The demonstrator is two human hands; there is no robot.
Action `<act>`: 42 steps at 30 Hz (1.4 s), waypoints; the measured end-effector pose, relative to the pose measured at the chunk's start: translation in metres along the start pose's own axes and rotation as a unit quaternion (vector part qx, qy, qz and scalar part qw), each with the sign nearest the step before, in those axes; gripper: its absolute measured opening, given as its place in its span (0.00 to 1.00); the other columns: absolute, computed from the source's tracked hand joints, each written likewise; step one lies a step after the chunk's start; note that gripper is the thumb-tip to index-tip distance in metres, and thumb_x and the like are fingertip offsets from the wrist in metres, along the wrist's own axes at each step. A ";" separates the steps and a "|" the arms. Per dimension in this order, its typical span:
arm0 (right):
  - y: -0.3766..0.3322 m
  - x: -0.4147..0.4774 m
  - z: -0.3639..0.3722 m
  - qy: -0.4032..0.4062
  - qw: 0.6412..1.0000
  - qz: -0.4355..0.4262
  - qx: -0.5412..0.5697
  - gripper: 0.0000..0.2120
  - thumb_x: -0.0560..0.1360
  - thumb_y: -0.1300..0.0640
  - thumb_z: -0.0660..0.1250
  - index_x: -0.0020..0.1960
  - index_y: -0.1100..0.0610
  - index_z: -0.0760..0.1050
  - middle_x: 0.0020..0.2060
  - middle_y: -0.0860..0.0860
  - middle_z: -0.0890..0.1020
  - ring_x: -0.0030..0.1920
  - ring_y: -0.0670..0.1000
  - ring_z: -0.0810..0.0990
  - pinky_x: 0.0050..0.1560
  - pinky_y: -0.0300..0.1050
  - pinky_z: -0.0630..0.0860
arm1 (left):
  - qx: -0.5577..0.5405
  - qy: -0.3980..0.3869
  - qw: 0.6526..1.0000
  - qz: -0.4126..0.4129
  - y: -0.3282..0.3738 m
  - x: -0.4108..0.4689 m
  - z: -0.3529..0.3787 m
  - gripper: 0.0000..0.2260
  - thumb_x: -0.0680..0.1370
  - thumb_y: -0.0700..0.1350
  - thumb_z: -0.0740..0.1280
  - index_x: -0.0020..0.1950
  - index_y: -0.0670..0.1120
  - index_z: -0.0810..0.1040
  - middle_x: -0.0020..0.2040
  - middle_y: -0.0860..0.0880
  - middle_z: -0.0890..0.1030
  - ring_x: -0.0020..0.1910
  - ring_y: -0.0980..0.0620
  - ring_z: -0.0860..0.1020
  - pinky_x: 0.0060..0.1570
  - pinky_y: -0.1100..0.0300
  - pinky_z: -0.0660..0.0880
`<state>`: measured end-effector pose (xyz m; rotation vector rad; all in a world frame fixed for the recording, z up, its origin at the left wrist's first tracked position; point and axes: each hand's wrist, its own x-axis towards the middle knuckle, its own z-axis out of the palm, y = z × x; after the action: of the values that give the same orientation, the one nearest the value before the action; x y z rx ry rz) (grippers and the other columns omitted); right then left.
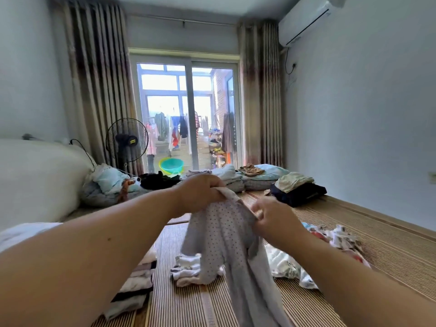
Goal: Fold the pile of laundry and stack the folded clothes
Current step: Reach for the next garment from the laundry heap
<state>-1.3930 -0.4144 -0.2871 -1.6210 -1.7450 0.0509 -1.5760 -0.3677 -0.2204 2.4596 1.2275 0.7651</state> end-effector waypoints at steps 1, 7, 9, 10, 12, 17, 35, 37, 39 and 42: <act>0.010 -0.005 0.005 -0.013 0.998 0.011 -0.053 0.16 0.71 0.41 0.59 0.39 0.53 0.72 0.34 0.48 0.74 0.37 0.49 0.74 0.35 0.42 0.66 | -0.004 0.005 1.000 -0.005 -0.003 -0.002 -0.004 0.03 0.78 0.46 0.67 0.46 0.48 0.79 0.40 0.54 0.76 0.40 0.58 0.72 0.35 0.65 0.66; 0.047 -0.010 -0.011 -0.012 0.996 0.087 0.022 0.16 0.72 0.49 0.63 0.36 0.59 0.80 0.30 0.49 0.77 0.31 0.46 0.72 0.30 0.39 0.63 | 0.038 0.035 0.998 -0.045 -0.030 -0.018 -0.031 0.07 0.77 0.52 0.68 0.46 0.50 0.81 0.44 0.49 0.80 0.42 0.53 0.76 0.39 0.60 0.68; 0.046 -0.011 -0.023 -0.022 0.995 0.055 0.080 0.09 0.77 0.51 0.66 0.43 0.54 0.81 0.36 0.46 0.81 0.37 0.45 0.76 0.34 0.40 0.67 | 0.049 0.038 0.997 -0.056 -0.042 -0.026 -0.039 0.08 0.76 0.54 0.68 0.44 0.50 0.80 0.45 0.45 0.81 0.44 0.49 0.77 0.41 0.59 0.69; 0.044 -0.012 -0.027 -0.035 0.996 0.027 0.078 0.09 0.76 0.48 0.66 0.45 0.52 0.81 0.38 0.46 0.81 0.39 0.45 0.77 0.35 0.39 0.68 | 0.049 0.037 0.996 -0.060 -0.048 -0.031 -0.042 0.09 0.75 0.54 0.69 0.43 0.49 0.80 0.44 0.44 0.81 0.42 0.49 0.76 0.41 0.58 0.68; 0.039 -0.012 -0.034 -0.054 0.997 -0.004 0.060 0.09 0.73 0.44 0.69 0.46 0.49 0.80 0.39 0.47 0.82 0.39 0.46 0.78 0.37 0.37 0.69 | 0.041 0.027 0.997 -0.063 -0.055 -0.044 -0.050 0.12 0.73 0.56 0.71 0.41 0.48 0.80 0.43 0.41 0.81 0.40 0.48 0.76 0.42 0.57 0.68; 0.023 -0.016 -0.058 -0.063 0.995 -0.032 0.071 0.10 0.69 0.47 0.73 0.38 0.54 0.81 0.31 0.47 0.79 0.32 0.40 0.76 0.33 0.35 0.69 | -0.132 -0.075 0.986 -0.071 -0.058 -0.079 -0.066 0.31 0.49 0.67 0.79 0.39 0.45 0.81 0.41 0.39 0.81 0.37 0.42 0.78 0.41 0.52 0.75; 0.106 0.066 0.085 -0.274 0.957 0.094 0.015 0.09 0.74 0.45 0.69 0.49 0.49 0.81 0.44 0.46 0.80 0.48 0.47 0.78 0.44 0.42 0.72 | -0.191 -0.030 0.935 -0.298 -0.189 -0.014 0.064 0.04 0.73 0.45 0.73 0.41 0.45 0.84 0.40 0.42 0.84 0.38 0.44 0.83 0.39 0.54 0.80; 0.127 0.080 0.130 -0.283 0.953 0.106 0.013 0.09 0.74 0.46 0.70 0.49 0.50 0.81 0.44 0.47 0.81 0.47 0.48 0.78 0.45 0.42 0.73 | -0.166 -0.035 0.932 -0.321 -0.220 0.001 0.098 0.06 0.74 0.45 0.72 0.45 0.43 0.83 0.42 0.41 0.84 0.39 0.47 0.82 0.37 0.57 0.79; 0.148 0.096 0.172 -0.283 0.951 0.120 0.010 0.07 0.73 0.47 0.71 0.46 0.50 0.81 0.43 0.48 0.81 0.44 0.47 0.78 0.43 0.41 0.74 | -0.153 -0.050 0.926 -0.343 -0.249 0.017 0.131 0.06 0.74 0.46 0.72 0.46 0.43 0.82 0.44 0.41 0.83 0.41 0.46 0.81 0.44 0.54 0.81; 0.173 0.111 0.225 -0.295 0.946 0.131 -0.011 0.05 0.72 0.48 0.72 0.43 0.49 0.81 0.45 0.49 0.82 0.43 0.47 0.78 0.40 0.40 0.74 | -0.099 -0.058 0.929 -0.351 -0.282 0.035 0.173 0.07 0.76 0.49 0.70 0.46 0.46 0.83 0.42 0.44 0.82 0.39 0.50 0.77 0.36 0.60 0.76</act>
<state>-1.3574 -0.1831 -0.4827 -1.9802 -1.9365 0.7119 -1.6422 -0.1748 -0.4833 1.6805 1.7232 0.4936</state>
